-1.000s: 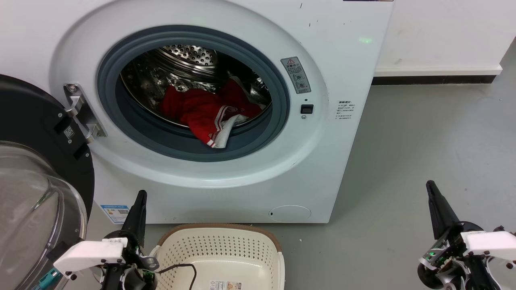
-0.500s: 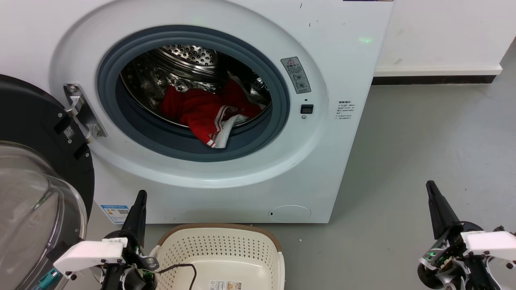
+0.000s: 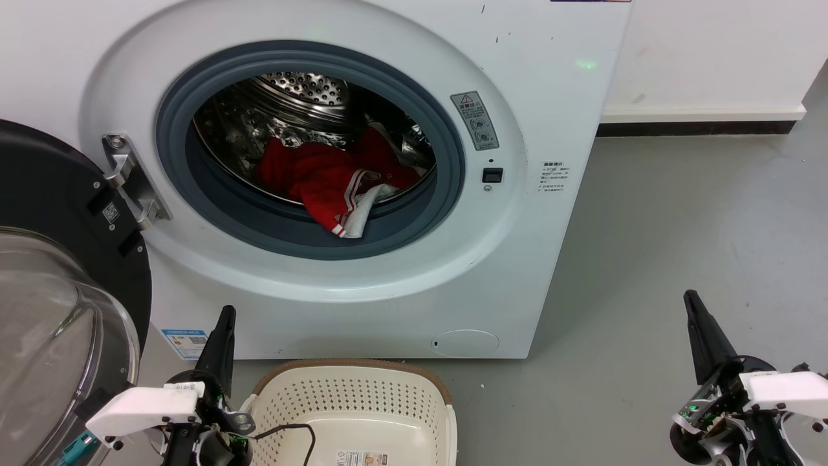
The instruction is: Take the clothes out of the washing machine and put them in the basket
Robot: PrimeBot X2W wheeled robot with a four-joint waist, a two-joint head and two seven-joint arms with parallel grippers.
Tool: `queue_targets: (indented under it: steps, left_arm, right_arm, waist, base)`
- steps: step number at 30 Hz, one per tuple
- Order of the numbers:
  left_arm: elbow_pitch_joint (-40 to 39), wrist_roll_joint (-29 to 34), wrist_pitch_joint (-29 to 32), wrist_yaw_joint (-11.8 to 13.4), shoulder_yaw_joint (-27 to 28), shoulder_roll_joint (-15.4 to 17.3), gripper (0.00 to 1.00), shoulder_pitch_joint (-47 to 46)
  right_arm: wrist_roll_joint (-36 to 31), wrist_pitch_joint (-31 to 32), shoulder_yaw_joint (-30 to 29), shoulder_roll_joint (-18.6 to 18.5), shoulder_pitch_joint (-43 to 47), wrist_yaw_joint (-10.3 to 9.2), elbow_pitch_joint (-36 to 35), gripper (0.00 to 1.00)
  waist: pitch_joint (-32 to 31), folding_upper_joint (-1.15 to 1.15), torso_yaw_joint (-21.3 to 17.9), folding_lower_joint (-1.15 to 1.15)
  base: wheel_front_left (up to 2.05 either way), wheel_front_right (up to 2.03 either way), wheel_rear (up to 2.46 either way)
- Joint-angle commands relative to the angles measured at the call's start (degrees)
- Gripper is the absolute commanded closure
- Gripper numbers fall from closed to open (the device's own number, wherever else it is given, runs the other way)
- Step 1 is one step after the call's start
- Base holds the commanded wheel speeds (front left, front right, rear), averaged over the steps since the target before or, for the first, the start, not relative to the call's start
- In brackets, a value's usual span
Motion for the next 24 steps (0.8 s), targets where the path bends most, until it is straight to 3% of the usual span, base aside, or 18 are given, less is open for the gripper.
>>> queue_targets:
  steps: [1,23,24]
  left_arm:
    - [-0.03,0.03,0.10,-0.24,0.15,0.01,1.00,-0.34]
    - [-0.03,0.03,0.10,-0.24,0.15,0.01,1.00,-0.34]
    - [-0.01,0.00,-0.01,0.00,0.00,0.00,0.00,0.00]
  right_arm:
    - [-0.25,0.03,0.03,0.19,-0.76,-0.02,0.07,1.00]
    - [-0.25,0.03,0.03,0.19,-0.76,-0.02,0.07,1.00]
    - [-0.01,-0.01,0.00,0.00,0.00,0.00,0.00,0.00]
  waist:
    - [0.00,0.00,0.00,0.00]
    - [0.00,0.00,0.00,0.00]
    - [0.00,0.00,0.00,0.00]
  base:
    - [0.00,0.00,0.00]
    - [0.00,0.00,0.00]
    - [0.00,0.00,0.00]
